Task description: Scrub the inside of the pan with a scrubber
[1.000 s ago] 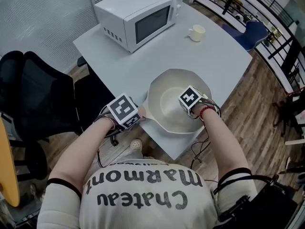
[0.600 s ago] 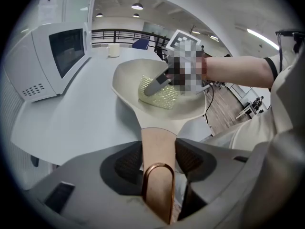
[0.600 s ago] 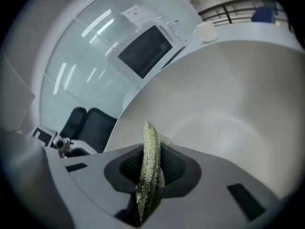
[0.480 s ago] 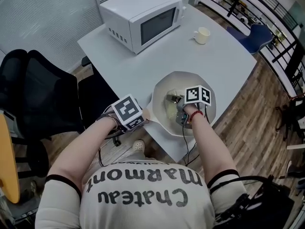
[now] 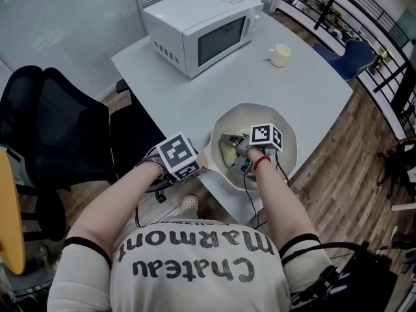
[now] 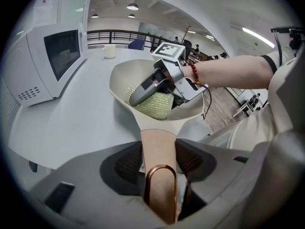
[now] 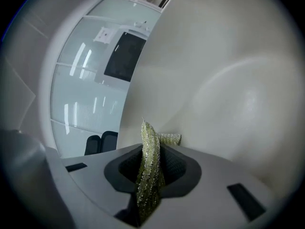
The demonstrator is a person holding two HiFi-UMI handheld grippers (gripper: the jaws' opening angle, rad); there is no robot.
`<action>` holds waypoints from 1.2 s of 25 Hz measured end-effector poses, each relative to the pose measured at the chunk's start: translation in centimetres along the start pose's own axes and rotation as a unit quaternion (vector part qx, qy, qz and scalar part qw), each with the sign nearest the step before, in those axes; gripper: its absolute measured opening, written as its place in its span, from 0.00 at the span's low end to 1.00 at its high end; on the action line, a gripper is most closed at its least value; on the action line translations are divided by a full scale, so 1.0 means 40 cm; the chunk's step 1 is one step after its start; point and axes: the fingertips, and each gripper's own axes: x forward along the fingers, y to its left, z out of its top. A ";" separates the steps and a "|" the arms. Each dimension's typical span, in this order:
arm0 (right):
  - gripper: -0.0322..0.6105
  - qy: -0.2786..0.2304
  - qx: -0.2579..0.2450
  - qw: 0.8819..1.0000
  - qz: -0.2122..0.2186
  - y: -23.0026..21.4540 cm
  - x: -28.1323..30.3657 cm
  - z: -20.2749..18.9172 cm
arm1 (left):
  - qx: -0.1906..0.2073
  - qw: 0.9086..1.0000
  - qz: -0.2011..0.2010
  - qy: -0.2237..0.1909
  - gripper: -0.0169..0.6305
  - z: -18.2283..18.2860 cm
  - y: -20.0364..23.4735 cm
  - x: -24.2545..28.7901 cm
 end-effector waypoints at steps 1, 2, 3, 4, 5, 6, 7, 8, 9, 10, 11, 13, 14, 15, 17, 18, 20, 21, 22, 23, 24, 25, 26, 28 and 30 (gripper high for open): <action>0.14 0.013 -0.001 1.000 0.010 0.013 0.002 -0.017 | 0.001 1.000 0.000 0.001 0.37 0.000 -0.001 0.000; 0.14 0.026 -0.003 0.999 0.020 0.029 0.003 -0.034 | 0.002 1.000 0.002 0.004 0.36 0.000 -0.002 0.000; 0.14 0.037 -0.006 0.999 0.028 0.047 0.002 -0.049 | 0.005 1.000 0.004 0.008 0.36 0.000 -0.003 -0.001; 0.14 0.046 -0.013 0.998 0.033 0.066 0.000 -0.064 | 0.007 1.000 0.006 0.012 0.36 -0.001 -0.006 -0.003; 0.14 0.054 -0.025 0.998 0.032 0.084 -0.003 -0.079 | 0.008 1.000 0.008 0.015 0.37 -0.001 -0.010 -0.006; 0.14 0.062 -0.043 0.997 0.026 0.101 -0.006 -0.094 | 0.007 1.000 0.008 0.017 0.37 -0.002 -0.016 -0.008; 0.14 0.071 -0.062 0.995 0.017 0.114 -0.010 -0.109 | 0.005 1.000 0.007 0.017 0.37 -0.003 -0.021 -0.010; 0.14 0.079 -0.080 0.994 0.007 0.122 -0.012 -0.122 | 0.001 1.000 0.005 0.016 0.37 -0.003 -0.024 -0.008; 0.14 0.088 -0.092 0.992 -0.002 0.127 -0.013 -0.132 | -0.005 1.000 0.003 0.014 0.37 -0.003 -0.023 -0.005; 0.14 0.094 -0.099 0.991 -0.008 0.128 -0.015 -0.138 | -0.011 1.000 0.002 0.012 0.37 -0.002 -0.020 -0.001; 0.14 0.097 -0.102 0.990 -0.011 0.129 -0.017 -0.143 | -0.018 1.000 0.002 0.009 0.37 0.001 -0.015 0.002; 0.14 0.097 -0.102 0.990 -0.009 0.133 -0.027 -0.152 | -0.030 0.999 0.008 0.002 0.37 0.007 -0.010 0.007; 0.14 0.096 -0.106 0.990 -0.008 0.136 -0.034 -0.157 | -0.037 0.999 0.012 -0.002 0.37 0.010 -0.010 0.007; 0.14 0.095 -0.111 0.989 -0.008 0.139 -0.039 -0.160 | -0.044 0.999 0.016 -0.007 0.37 0.012 -0.008 0.007; 0.14 0.101 -0.122 0.987 -0.014 0.137 -0.041 -0.160 | -0.057 0.998 0.020 -0.016 0.36 0.015 0.007 0.008; 0.14 0.108 -0.125 0.986 -0.019 0.130 -0.042 -0.163 | -0.062 0.998 0.022 -0.019 0.36 0.015 0.014 0.010; 0.14 0.133 -0.133 0.982 -0.035 0.108 -0.060 -0.186 | -0.062 0.997 0.026 -0.023 0.36 0.013 0.011 0.010; 0.14 0.146 -0.139 0.979 -0.044 0.099 -0.076 -0.205 | -0.061 0.997 0.029 -0.024 0.36 0.011 0.001 0.007; 0.14 0.156 -0.147 0.976 -0.050 0.095 -0.092 -0.222 | -0.060 0.997 0.032 -0.026 0.36 0.009 -0.010 0.003; 0.14 0.163 -0.156 0.973 -0.054 0.094 -0.106 -0.236 | -0.060 0.997 0.034 -0.028 0.36 0.007 -0.019 -0.001; 0.14 0.168 -0.167 0.970 -0.059 0.094 -0.116 -0.246 | -0.059 0.997 0.036 -0.029 0.36 0.006 -0.025 -0.003; 0.14 0.175 -0.181 0.965 -0.067 0.092 -0.124 -0.254 | -0.058 0.997 0.036 -0.030 0.36 0.006 -0.029 -0.003; 0.14 0.185 -0.196 0.960 -0.078 0.086 -0.133 -0.263 | -0.057 0.997 0.036 -0.030 0.36 0.005 -0.032 -0.001; 0.14 0.206 -0.228 0.946 -0.106 0.065 -0.151 -0.276 | -0.057 0.997 0.036 -0.032 0.36 0.004 -0.037 0.001; 0.14 0.220 -0.260 0.930 -0.136 0.042 -0.170 -0.276 | -0.059 0.997 0.037 -0.035 0.36 0.002 -0.037 -0.002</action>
